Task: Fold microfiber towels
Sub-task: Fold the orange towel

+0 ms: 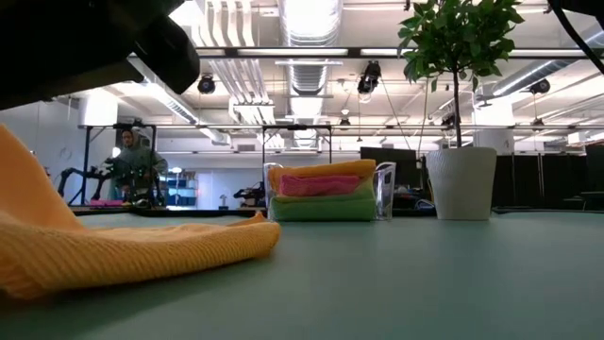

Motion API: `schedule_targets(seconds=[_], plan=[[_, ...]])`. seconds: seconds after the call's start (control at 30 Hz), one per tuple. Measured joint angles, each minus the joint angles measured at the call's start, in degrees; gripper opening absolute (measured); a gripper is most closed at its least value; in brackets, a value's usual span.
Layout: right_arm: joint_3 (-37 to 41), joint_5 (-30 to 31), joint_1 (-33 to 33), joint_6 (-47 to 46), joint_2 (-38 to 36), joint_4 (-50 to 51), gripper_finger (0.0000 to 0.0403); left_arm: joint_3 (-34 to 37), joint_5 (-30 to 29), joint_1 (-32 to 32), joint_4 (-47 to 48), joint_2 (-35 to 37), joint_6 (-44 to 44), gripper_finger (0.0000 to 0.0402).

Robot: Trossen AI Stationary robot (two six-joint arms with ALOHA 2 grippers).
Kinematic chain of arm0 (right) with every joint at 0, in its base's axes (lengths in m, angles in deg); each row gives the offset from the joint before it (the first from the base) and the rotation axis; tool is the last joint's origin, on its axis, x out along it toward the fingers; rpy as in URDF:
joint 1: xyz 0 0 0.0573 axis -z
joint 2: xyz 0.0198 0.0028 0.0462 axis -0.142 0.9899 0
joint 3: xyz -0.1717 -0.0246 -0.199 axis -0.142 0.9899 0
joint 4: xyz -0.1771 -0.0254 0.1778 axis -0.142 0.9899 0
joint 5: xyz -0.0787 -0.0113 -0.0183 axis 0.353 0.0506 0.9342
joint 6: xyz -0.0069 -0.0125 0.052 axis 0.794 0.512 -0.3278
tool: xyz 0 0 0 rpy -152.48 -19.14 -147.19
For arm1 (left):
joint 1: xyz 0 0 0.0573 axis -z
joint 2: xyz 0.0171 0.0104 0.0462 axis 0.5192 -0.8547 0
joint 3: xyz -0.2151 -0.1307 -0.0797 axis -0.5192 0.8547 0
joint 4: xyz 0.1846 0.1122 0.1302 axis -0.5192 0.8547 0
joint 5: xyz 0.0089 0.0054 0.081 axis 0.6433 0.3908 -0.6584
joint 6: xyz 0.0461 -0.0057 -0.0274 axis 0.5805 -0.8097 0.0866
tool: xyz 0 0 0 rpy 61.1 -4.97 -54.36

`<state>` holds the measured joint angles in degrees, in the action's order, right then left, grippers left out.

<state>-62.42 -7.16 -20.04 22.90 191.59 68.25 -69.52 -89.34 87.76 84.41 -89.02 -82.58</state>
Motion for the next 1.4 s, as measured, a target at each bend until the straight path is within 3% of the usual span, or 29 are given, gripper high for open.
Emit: schedule_targets(seconds=[0.23,0.47,0.77,1.4], plan=[[0.0,0.0,0.0,0.1,0.0,-5.3,0.0155,-1.1,-3.1,-1.1,-0.2,0.4,0.7,0.0001],[0.7,0.7,0.4,-0.9,0.0,-3.7,0.0154,-3.5,-4.2,-1.4,-0.1,0.4,2.6,0.0001],[0.7,7.4,0.5,-6.8,0.0,11.7,0.0123,-4.5,-4.5,-1.4,-0.1,1.7,3.0,0.0001],[0.5,8.3,0.0,-16.6,-2.4,35.2,0.0121,-4.5,-4.4,-1.3,0.1,5.9,3.5,0.0001]])
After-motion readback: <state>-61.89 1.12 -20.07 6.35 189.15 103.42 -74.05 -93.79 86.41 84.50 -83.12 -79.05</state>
